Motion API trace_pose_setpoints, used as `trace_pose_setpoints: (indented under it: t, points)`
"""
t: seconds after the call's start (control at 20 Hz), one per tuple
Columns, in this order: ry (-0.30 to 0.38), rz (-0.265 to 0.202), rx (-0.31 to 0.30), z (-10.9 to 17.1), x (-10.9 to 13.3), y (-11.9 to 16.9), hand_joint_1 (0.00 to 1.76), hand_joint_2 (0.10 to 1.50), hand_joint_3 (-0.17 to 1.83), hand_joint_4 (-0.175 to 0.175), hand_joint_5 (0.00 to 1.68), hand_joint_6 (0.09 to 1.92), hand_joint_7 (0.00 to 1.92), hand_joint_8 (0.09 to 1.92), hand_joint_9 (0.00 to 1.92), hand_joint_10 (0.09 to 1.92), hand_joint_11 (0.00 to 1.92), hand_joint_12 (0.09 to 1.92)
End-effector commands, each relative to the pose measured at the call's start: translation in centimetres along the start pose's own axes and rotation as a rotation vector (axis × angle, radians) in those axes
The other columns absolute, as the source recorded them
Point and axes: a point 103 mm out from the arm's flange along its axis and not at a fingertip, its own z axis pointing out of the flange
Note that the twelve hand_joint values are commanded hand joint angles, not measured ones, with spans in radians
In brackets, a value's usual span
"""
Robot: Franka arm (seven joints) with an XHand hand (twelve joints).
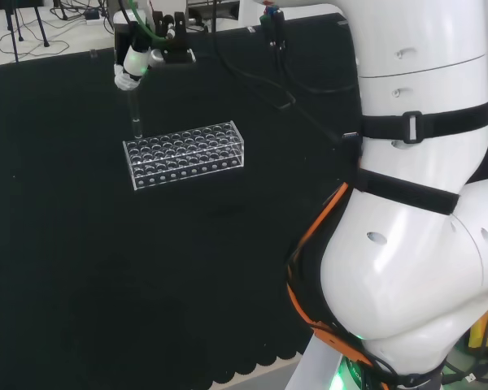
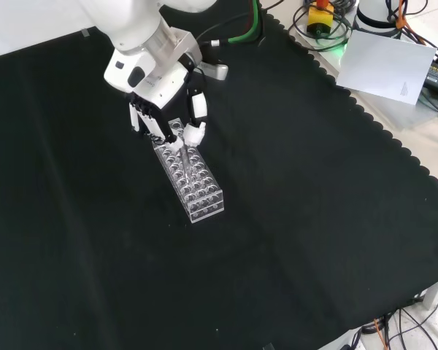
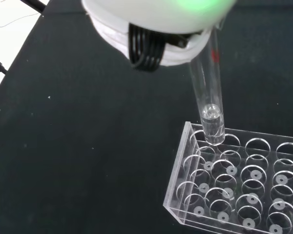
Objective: Put the test tube back in the rack.
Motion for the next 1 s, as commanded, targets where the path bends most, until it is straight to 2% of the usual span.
trace_pose_setpoints:
  t: [0.05, 0.4, 0.65, 0.75, 1.0]
  points:
    - [-0.014, 0.015, 0.02, 0.6, -0.8, 0.5, 1.44, 0.62, 0.6, -0.175, 1.46, 0.09, 1.48, 0.56, 1.47, 0.19, 0.94, 1.16]
    - [-0.01, 0.03, 0.022, 0.8, -1.6, 0.9, 1.44, 0.62, 0.6, -0.175, 1.46, 0.09, 1.48, 0.56, 1.47, 0.19, 0.94, 1.16]
    - [0.011, 0.024, 0.015, 0.8, -1.6, 0.9, 1.44, 0.62, 0.6, -0.175, 1.46, 0.09, 1.48, 0.56, 1.47, 0.19, 0.94, 1.16]
    - [0.034, 0.045, 0.008, 0.7, -1.7, 1.2, 1.44, 0.62, 0.6, -0.175, 1.46, 0.09, 1.48, 0.56, 1.47, 0.19, 0.94, 1.16]
    - [0.017, 0.04, 0.016, 0.8, -1.8, 1.3, 1.44, 0.62, 0.6, -0.175, 1.46, 0.09, 1.48, 0.56, 1.47, 0.19, 0.94, 1.16]
